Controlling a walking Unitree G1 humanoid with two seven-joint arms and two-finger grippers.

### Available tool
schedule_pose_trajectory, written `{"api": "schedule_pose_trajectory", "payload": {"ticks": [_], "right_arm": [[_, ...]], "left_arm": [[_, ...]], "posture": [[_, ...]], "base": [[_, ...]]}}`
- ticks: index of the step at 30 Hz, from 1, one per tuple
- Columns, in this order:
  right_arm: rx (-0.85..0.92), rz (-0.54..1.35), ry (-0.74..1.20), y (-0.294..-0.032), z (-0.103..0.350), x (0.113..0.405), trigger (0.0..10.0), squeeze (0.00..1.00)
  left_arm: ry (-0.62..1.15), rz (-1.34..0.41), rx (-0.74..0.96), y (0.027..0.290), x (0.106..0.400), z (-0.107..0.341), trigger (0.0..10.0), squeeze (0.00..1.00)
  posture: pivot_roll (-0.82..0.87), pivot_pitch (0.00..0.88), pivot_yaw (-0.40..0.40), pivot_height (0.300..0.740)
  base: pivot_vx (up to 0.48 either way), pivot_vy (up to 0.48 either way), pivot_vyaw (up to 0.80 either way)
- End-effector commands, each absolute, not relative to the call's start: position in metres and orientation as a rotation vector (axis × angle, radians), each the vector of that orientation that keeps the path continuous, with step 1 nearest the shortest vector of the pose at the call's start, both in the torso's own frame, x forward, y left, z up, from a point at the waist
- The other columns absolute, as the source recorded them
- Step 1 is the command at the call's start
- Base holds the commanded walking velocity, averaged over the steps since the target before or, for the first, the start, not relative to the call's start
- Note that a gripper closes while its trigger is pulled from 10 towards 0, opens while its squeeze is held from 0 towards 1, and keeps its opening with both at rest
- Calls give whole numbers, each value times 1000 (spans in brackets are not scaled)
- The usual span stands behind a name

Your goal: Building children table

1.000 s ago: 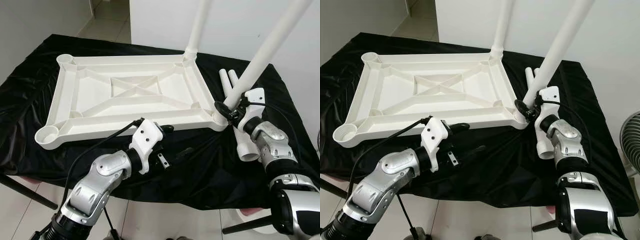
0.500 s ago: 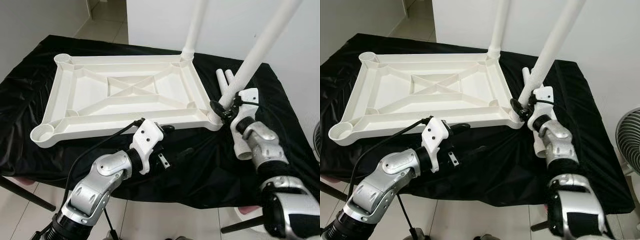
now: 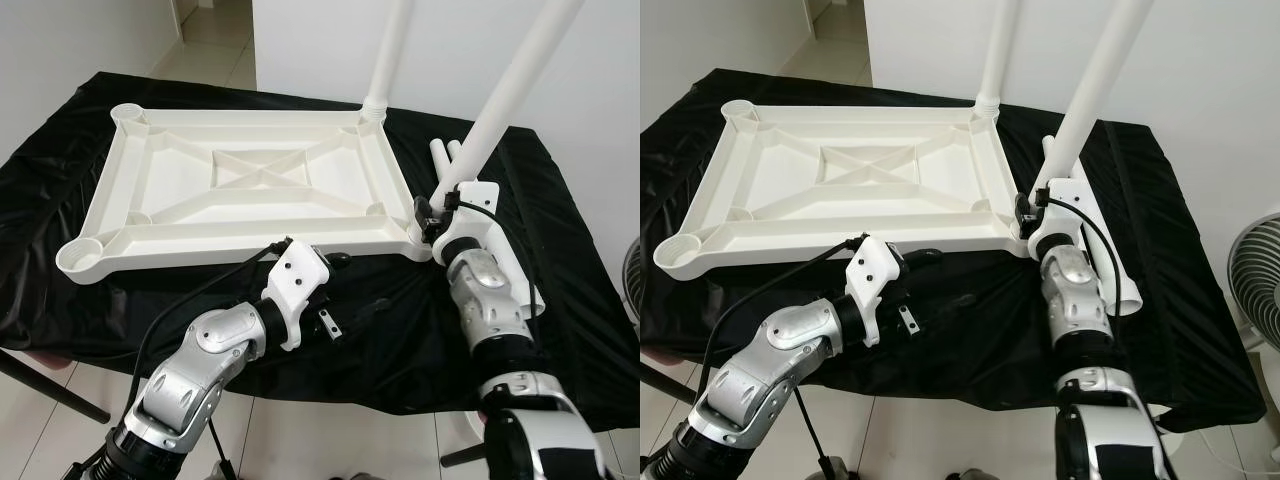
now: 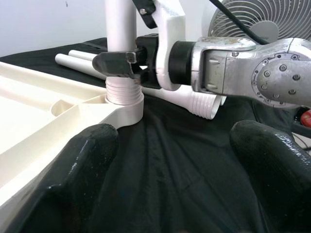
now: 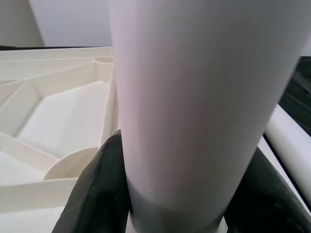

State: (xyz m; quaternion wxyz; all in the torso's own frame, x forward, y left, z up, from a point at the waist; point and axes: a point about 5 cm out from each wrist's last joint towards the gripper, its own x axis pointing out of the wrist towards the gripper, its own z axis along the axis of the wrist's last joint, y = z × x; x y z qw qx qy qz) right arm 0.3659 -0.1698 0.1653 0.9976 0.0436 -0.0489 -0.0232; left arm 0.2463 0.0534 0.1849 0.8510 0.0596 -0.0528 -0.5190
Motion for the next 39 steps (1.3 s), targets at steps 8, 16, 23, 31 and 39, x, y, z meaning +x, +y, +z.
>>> {"api": "schedule_pose_trajectory", "payload": {"ticks": [8,16,23,31,39], "right_arm": [[197,-302,-19,-151,139,347,10000,0],[229,-334,-1,-137,140,341,10000,0],[213,-237,22,-125,138,338,10000,0],[191,-112,10,-114,136,328,10000,961],[193,-23,-21,-121,142,329,10000,1000]], "left_arm": [[-110,-1138,123,50,242,184,10000,0],[-108,-1143,118,49,240,183,10000,0],[-107,-1141,121,49,240,183,10000,0],[-109,-1134,117,50,241,183,10000,0],[-108,-1122,115,51,242,184,10000,0]], "posture": [[137,76,-61,740],[135,73,-63,740],[133,75,-63,740],[130,89,-66,740],[132,101,-60,740]], "base": [[0,0,0],[0,0,0],[0,0,0],[0,0,0],[0,0,0]]}}
